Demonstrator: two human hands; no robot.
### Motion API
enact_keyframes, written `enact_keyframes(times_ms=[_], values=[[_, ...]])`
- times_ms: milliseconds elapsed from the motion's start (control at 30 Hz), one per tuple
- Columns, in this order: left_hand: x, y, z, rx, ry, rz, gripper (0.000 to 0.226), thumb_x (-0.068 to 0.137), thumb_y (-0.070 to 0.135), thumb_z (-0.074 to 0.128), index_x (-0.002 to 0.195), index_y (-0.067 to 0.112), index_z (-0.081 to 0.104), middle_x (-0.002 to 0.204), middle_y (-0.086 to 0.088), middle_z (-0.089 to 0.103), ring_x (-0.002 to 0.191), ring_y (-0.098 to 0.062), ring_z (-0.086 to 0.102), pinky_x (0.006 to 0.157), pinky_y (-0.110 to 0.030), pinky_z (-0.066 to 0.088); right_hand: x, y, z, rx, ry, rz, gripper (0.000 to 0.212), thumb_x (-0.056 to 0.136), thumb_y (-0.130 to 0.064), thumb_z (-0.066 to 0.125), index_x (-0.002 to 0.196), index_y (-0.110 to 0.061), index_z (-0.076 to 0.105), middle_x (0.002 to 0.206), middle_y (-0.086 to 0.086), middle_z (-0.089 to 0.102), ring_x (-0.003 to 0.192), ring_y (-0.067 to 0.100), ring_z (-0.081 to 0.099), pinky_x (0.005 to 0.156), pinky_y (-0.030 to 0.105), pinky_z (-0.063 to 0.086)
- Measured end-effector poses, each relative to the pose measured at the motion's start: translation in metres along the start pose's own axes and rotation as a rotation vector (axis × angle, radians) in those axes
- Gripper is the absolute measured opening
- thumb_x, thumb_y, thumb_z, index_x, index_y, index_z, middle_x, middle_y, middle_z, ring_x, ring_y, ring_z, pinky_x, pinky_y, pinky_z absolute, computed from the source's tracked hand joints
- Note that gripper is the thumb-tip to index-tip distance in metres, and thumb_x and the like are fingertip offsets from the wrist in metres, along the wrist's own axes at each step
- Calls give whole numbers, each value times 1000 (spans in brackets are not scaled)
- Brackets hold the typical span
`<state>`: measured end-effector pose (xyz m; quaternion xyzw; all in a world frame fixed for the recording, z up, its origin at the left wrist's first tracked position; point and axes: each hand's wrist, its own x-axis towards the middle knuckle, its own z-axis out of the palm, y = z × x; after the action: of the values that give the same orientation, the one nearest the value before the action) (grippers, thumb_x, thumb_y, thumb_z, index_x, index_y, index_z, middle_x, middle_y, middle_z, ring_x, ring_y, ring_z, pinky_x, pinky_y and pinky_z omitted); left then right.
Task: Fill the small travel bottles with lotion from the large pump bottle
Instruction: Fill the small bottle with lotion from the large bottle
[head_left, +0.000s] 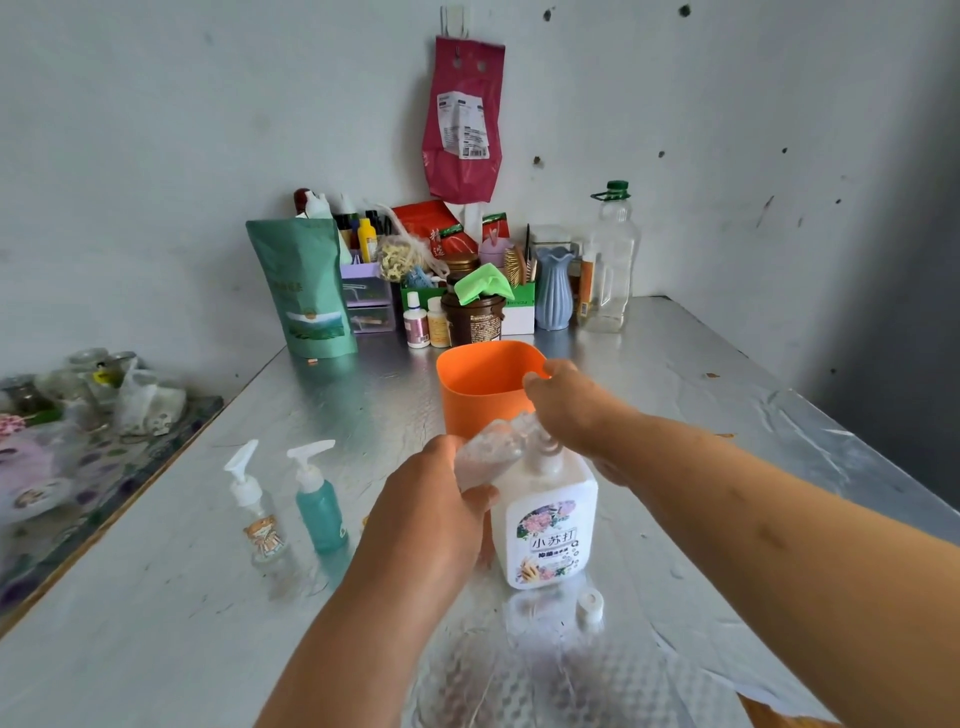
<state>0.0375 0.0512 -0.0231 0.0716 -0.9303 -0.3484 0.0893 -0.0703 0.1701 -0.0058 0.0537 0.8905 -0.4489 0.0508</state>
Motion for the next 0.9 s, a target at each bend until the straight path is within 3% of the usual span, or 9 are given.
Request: enact_keyframes(times_ms=[267, 433, 533, 633, 733, 800, 867, 900], values=[[4, -7, 6, -35, -8, -24, 27, 91, 30, 64, 116, 33, 56, 102, 12, 65, 96, -14, 62, 83, -36, 50, 3, 8, 4, -52, 9, -70, 50, 103, -23, 27, 152, -21, 19, 153, 10, 31, 139, 32, 29, 116, 46, 23], [5, -9, 9, -40, -14, -22, 26, 92, 28, 63, 117, 29, 56, 99, 11, 65, 85, -8, 61, 66, -24, 43, -5, 7, 4, -100, 28, -63, 50, 104, -19, 25, 153, -17, 17, 157, 7, 23, 143, 31, 20, 117, 41, 19], [3, -6, 7, -31, -10, -23, 23, 92, 30, 62, 114, 31, 55, 95, 12, 64, 78, 1, 57, 64, -24, 43, -6, 6, 1, -48, -23, -32, 46, 102, -20, 32, 146, -6, 30, 148, 16, 34, 136, 36, 32, 113, 48, 27], [0, -2, 4, -22, -5, -11, 24, 92, 30, 62, 115, 31, 55, 97, 12, 64, 82, -5, 59, 65, -25, 42, -6, 1, -6, 4, -47, -11, 49, 98, -33, 34, 140, -8, 38, 128, 15, 48, 116, 33, 47, 106, 48, 36], [-1, 1, 1, -9, 8, -4, 26, 92, 30, 63, 116, 30, 55, 99, 11, 64, 87, -11, 60, 67, -27, 42, -2, -3, -6, -25, -21, -24, 52, 95, -38, 33, 138, -10, 38, 117, 14, 49, 108, 31, 47, 101, 45, 37], [-2, 1, 1, -2, 6, -7, 27, 92, 30, 63, 117, 30, 55, 101, 11, 64, 87, -12, 59, 67, -27, 41, 0, -1, -5, -54, -9, -36, 36, 93, -35, 31, 115, -10, 48, 106, 13, 42, 97, 28, 40, 91, 46, 37], [-1, 1, 2, -5, 4, -12, 27, 92, 31, 62, 118, 31, 55, 101, 11, 64, 88, -12, 60, 68, -27, 42, 0, -2, -5, -112, -26, -32, 23, 98, -25, 31, 79, -17, 42, 105, 13, 39, 95, 26, 35, 96, 52, 38], [-1, 0, 2, -10, 4, -14, 26, 92, 31, 62, 117, 31, 55, 101, 11, 64, 89, -12, 60, 69, -28, 44, 0, -1, -5, -131, -24, -43, 26, 100, -20, 31, 75, -19, 39, 105, 12, 39, 97, 25, 35, 99, 52, 37]])
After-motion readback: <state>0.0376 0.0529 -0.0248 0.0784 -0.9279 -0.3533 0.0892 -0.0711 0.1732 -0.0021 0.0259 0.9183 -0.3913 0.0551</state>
